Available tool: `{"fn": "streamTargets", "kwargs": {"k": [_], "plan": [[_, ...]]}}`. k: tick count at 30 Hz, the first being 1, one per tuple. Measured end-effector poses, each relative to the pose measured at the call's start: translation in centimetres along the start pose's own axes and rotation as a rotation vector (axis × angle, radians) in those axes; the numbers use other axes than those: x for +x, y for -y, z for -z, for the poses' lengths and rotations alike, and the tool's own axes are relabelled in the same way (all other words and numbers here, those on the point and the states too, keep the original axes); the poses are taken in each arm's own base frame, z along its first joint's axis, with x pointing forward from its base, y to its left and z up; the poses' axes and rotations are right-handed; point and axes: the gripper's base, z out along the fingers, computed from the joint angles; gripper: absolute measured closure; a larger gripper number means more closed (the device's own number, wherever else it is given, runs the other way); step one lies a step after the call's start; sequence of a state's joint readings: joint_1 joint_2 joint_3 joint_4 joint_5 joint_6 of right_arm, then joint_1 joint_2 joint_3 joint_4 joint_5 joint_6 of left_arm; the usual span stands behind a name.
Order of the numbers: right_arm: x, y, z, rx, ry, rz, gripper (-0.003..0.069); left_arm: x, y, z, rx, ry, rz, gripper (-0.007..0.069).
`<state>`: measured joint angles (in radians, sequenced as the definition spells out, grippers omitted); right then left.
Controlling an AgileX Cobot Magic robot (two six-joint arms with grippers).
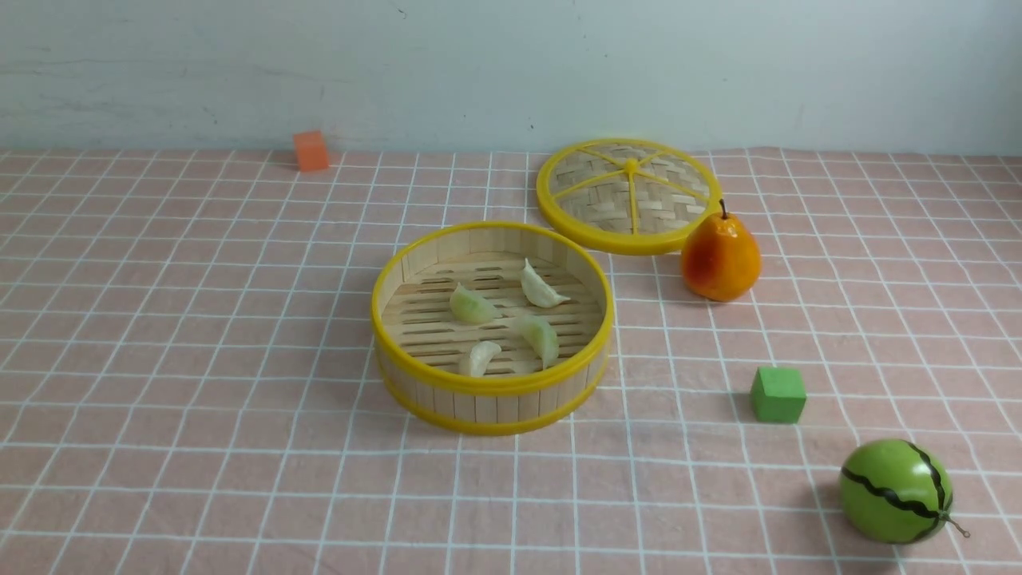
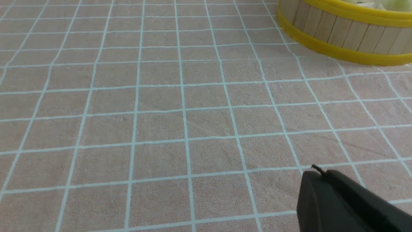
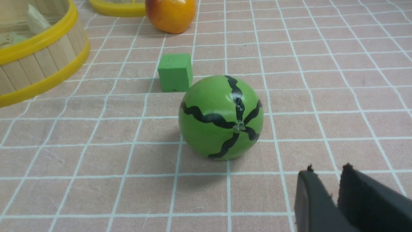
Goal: Put the dumplings into the steamer on the table with the pink tablecloth.
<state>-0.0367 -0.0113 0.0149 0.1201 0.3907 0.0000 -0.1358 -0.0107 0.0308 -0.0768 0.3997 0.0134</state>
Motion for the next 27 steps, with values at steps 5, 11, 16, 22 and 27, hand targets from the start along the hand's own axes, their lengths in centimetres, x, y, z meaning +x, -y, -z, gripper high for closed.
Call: {"fn": "streamTargets", "kwargs": {"k": [5,11,16,22,27], "plan": [[0.0,0.0,0.0,0.0,0.0,0.001,0.0514,0.0,0.0,0.0,0.0,0.0,0.0,0.0638],[0.0,0.0,0.0,0.0,0.0,0.0,0.0507,0.0,0.0,0.0,0.0,0.0,0.0,0.0638],[0.0,0.0,0.0,0.0,0.0,0.0,0.0499,0.0,0.0,0.0,0.0,0.0,0.0,0.0638],[0.0,0.0,0.0,0.0,0.0,0.0,0.0489,0.01,0.0,0.0,0.0,-0.001,0.0,0.0637],[0.0,0.0,0.0,0.0,0.0,0.0,0.0482,0.01,0.0,0.0,0.0,-0.001,0.0,0.0635]]}}
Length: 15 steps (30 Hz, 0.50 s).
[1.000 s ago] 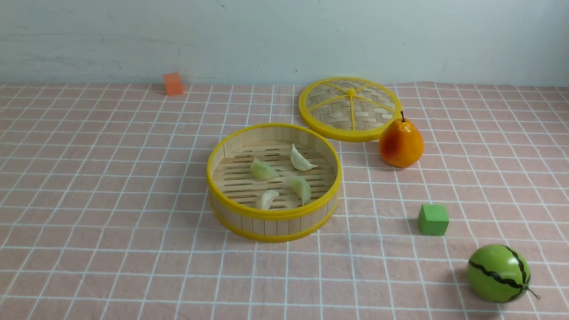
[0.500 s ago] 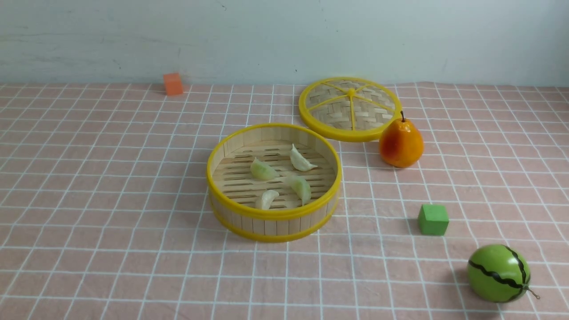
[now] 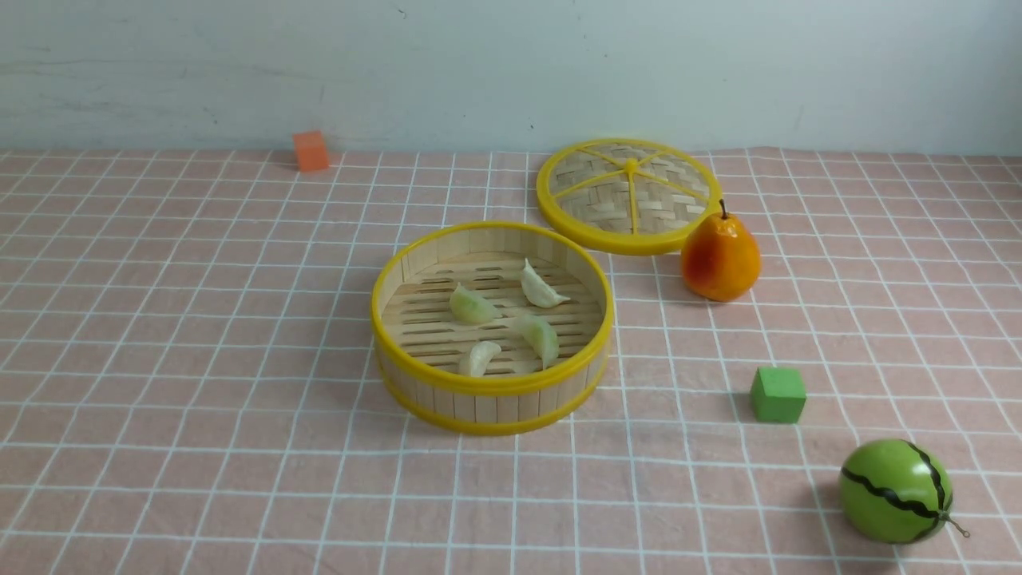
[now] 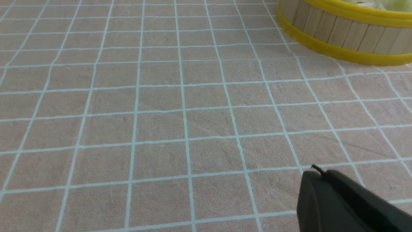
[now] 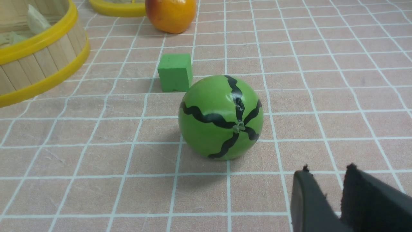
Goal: Put the dumplings into the steamer on the table with the pink tablecloth.
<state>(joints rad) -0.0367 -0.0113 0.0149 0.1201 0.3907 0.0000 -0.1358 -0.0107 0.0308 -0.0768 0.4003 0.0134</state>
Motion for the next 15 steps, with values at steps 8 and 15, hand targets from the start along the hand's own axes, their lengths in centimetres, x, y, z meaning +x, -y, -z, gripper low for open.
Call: {"fn": "streamTargets", "kwargs": {"k": [8,15], "plan": [[0.0,0.0,0.0,0.0,0.0,0.0,0.0475,0.0,0.0,0.0,0.0,0.0,0.0,0.0627],[0.0,0.0,0.0,0.0,0.0,0.0,0.0459,0.0,0.0,0.0,0.0,0.0,0.0,0.0627]]}}
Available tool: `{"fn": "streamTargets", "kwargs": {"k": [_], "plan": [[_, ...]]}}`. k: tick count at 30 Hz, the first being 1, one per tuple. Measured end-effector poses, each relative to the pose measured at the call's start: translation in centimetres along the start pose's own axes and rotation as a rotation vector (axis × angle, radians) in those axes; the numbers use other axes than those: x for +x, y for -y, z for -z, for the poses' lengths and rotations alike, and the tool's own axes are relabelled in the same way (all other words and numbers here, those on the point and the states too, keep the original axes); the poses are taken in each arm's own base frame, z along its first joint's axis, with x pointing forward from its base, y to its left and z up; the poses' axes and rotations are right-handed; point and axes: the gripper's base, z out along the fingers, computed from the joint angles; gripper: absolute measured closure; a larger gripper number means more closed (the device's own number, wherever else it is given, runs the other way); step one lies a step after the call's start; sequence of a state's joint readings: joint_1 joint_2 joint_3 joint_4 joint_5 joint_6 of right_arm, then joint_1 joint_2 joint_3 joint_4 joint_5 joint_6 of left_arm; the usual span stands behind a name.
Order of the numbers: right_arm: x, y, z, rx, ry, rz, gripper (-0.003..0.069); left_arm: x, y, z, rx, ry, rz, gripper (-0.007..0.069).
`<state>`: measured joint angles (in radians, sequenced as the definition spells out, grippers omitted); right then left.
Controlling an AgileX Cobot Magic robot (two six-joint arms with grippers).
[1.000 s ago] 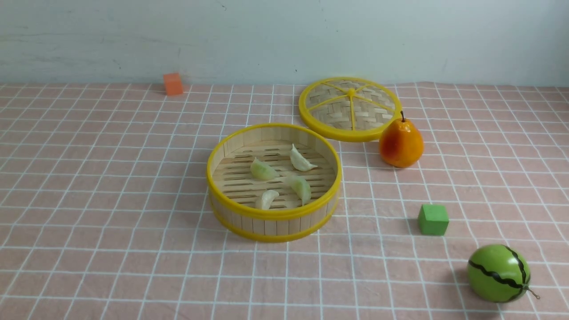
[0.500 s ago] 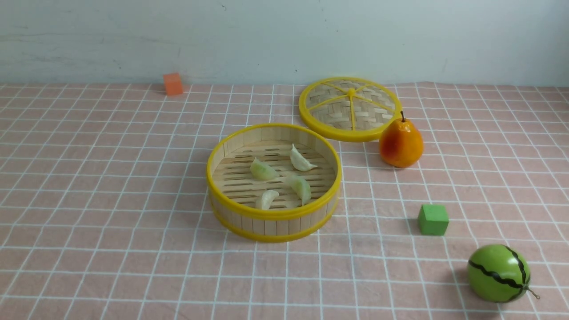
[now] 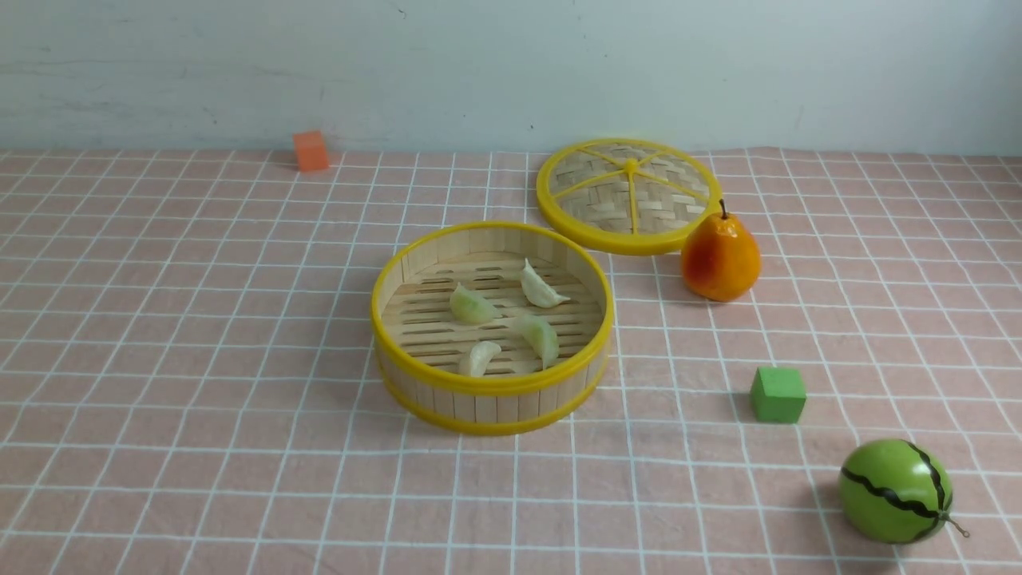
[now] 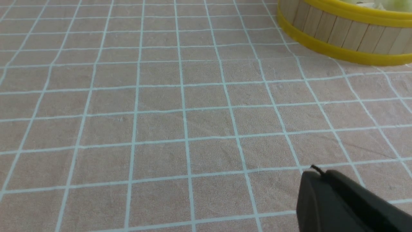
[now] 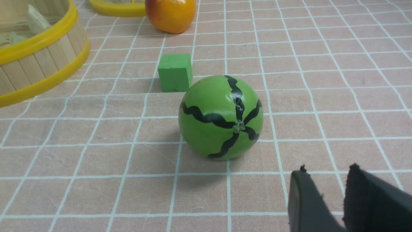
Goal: Put the dumplings into the steamer on the table with the pink tablecloth.
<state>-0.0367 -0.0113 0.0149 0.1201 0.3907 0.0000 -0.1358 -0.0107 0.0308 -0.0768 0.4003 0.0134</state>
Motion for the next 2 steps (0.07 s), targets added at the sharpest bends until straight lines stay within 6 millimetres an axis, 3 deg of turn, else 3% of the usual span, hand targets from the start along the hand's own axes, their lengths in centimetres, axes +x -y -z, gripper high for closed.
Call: {"fn": "streamTargets", "kwargs": {"k": [2], "plan": [[0.0,0.0,0.0,0.0,0.0,0.001,0.0456,0.0,0.0,0.0,0.0,0.0,0.0,0.0627]]}}
